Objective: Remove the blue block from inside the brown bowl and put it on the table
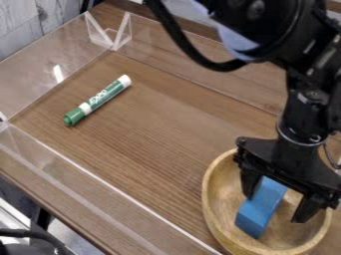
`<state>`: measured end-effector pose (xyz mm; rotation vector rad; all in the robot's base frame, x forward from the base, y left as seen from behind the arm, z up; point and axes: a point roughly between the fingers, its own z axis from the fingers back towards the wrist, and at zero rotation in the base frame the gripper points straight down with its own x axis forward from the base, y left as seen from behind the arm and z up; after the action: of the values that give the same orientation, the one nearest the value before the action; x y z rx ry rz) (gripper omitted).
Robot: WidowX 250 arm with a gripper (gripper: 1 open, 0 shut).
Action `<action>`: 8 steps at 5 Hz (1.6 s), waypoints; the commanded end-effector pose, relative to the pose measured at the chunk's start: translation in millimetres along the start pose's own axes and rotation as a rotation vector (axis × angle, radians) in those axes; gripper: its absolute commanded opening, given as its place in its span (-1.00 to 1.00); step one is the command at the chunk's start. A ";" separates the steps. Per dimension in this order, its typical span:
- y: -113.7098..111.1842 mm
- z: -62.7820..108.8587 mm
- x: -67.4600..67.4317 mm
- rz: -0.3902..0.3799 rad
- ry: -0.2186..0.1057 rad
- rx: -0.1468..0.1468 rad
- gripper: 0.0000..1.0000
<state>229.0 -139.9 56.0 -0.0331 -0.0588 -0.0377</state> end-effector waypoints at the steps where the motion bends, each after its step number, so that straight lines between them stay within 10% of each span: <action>1: -3.2 11.9 5.7 -0.016 -0.062 -0.009 1.00; 8: 1.4 -6.9 7.5 -0.015 -0.133 -0.013 1.00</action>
<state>231.2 -136.4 40.9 -0.0307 -0.1606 -0.0515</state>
